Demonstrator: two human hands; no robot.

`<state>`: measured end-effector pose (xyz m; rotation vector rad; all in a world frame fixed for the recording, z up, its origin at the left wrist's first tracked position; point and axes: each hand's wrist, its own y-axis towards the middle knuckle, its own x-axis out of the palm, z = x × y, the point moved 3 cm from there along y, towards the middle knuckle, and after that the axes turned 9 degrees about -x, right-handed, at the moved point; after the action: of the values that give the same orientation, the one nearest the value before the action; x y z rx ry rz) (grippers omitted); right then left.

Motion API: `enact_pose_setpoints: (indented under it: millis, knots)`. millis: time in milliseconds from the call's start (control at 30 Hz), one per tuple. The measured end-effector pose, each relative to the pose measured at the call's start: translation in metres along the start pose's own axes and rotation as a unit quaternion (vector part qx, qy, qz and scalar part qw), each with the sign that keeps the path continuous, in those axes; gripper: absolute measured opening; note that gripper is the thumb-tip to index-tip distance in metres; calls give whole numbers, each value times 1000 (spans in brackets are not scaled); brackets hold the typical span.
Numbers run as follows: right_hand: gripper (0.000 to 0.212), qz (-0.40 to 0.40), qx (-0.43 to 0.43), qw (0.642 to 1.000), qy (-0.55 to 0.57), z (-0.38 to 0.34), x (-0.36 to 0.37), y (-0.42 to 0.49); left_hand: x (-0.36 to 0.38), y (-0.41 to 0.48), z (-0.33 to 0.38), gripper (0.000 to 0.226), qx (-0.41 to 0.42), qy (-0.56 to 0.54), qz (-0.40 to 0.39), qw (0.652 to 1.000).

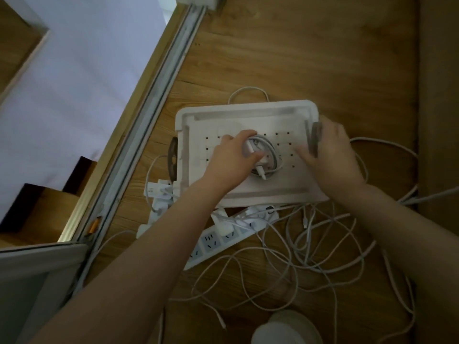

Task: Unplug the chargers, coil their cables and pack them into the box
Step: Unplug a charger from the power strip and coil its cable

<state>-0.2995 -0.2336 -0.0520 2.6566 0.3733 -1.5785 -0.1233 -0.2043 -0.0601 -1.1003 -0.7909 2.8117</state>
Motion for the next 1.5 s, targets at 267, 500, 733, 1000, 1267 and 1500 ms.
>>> enact_pose_setpoints:
  millis: [267,500,733,1000,1267,1500]
  knots:
    - [16,-109,28,969,-219,11,4,11,5,-1,-1,48,-3,-12,19,1000]
    - [32,-166,-27,933,-319,1,7,15,5,-5,3,47,-9,-34,30,999]
    - [12,-104,5,977,-187,38,-6,6,6,-5,0,48,5,-23,41,999]
    - [76,-138,-112,974,140,-41,24,-18,3,-14,-10,53,16,-92,75,993]
    - [68,-135,-111,979,107,-32,35,-7,7,-49,-41,39,56,235,-9,970]
    - [53,-108,-29,987,117,-23,35,-6,16,-53,-40,30,110,390,38,914]
